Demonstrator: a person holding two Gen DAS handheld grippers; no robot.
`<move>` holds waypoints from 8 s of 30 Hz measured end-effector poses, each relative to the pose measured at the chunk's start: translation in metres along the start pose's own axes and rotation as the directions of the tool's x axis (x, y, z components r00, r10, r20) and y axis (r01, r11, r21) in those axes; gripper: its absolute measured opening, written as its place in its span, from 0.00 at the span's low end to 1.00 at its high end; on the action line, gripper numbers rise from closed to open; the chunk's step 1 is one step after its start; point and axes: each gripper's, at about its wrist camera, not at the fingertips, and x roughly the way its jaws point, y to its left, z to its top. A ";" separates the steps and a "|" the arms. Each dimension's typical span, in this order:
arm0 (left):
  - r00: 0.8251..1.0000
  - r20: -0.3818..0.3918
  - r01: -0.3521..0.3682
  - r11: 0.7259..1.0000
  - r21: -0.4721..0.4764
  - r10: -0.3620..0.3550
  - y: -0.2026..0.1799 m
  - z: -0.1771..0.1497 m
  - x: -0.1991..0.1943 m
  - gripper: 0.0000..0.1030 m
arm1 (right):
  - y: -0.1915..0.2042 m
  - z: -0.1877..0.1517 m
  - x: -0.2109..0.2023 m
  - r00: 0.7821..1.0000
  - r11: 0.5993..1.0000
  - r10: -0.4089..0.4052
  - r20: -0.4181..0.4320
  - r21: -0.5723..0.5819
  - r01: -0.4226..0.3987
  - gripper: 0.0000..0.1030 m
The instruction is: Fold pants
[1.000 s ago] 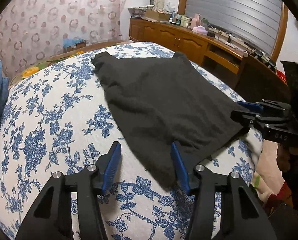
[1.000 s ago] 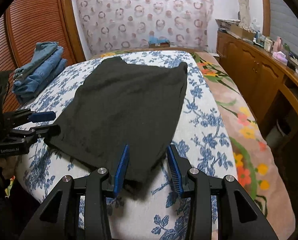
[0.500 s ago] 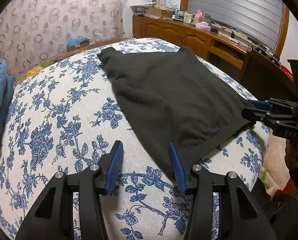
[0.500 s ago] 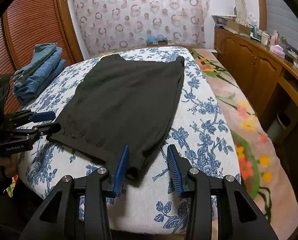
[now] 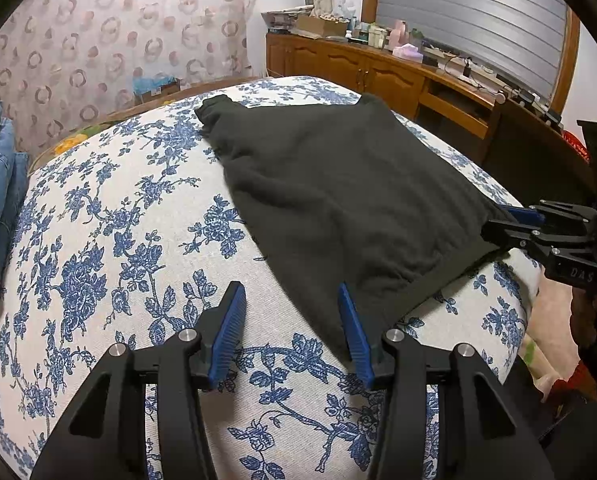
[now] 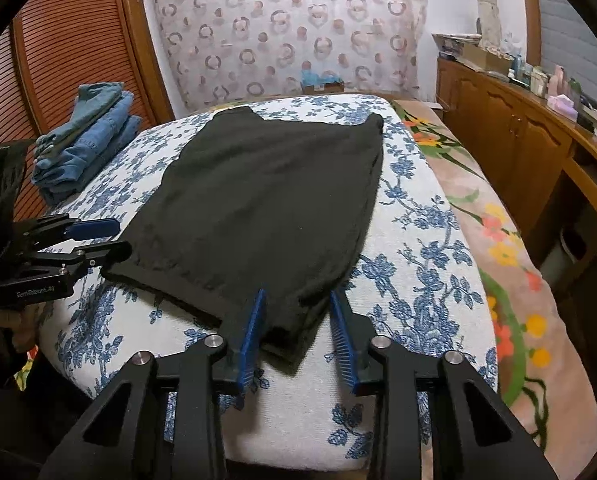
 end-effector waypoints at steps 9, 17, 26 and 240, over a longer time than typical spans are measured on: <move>0.999 0.008 0.038 0.999 -0.001 -0.038 -0.011 0.004 0.000 0.48 | 0.005 0.001 0.006 1.000 0.999 0.014 0.012 -0.042 -0.014 0.18; 0.999 0.005 0.051 0.997 -0.054 -0.051 -0.009 0.001 0.001 0.48 | 0.004 0.000 0.008 1.000 0.999 0.018 0.023 -0.034 -0.017 0.13; 0.995 0.023 0.102 0.990 -0.099 -0.100 -0.010 -0.003 -0.003 0.47 | 0.005 -0.001 0.007 0.999 0.999 0.018 0.029 -0.037 -0.017 0.12; 0.985 0.058 -0.145 0.957 -0.251 0.164 0.178 0.057 -0.003 0.66 | 0.084 0.155 0.205 0.979 0.909 0.175 -0.107 -0.364 -0.202 0.45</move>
